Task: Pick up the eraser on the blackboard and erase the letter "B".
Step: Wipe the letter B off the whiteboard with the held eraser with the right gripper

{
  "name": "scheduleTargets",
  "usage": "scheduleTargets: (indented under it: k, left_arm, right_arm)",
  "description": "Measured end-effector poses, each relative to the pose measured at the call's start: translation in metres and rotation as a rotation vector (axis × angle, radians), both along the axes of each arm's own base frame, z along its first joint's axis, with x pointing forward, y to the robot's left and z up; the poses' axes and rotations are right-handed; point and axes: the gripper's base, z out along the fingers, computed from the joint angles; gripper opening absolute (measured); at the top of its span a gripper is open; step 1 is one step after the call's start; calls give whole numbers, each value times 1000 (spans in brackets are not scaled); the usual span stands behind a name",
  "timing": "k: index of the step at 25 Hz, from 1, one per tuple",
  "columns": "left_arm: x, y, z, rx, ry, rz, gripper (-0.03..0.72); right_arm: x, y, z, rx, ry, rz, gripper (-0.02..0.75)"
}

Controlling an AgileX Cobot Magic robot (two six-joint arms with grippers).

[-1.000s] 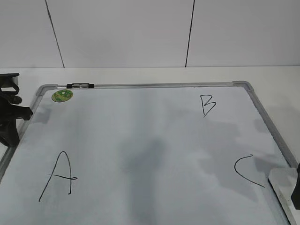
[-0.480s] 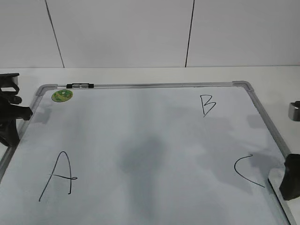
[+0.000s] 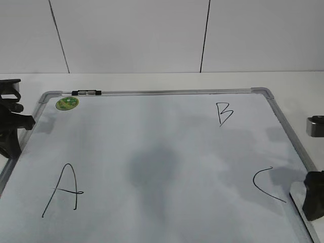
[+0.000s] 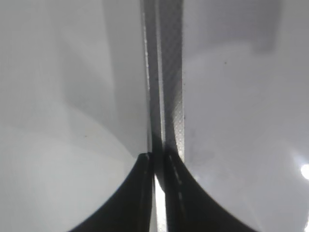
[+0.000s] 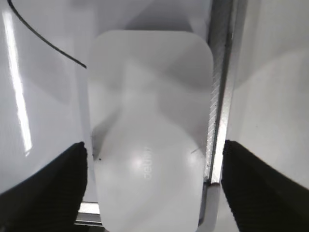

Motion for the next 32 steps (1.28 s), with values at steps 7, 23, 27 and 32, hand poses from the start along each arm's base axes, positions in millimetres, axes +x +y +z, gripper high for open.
scheduleTargets:
  k: [7, 23, 27, 32]
  left_arm:
    - [0, 0, 0, 0, 0, 0, 40]
    - [0, 0, 0, 0, 0, 0, 39]
    - [0, 0, 0, 0, 0, 0, 39]
    - [0, 0, 0, 0, 0, 0, 40]
  right_arm:
    - [4, 3, -12, 1, 46, 1, 670]
    - [11, 3, -22, -3, 70, -9, 626]
    - [13, 4, -20, -3, 78, -7, 546]
    - [18, 5, -14, -1, 73, -6, 531]
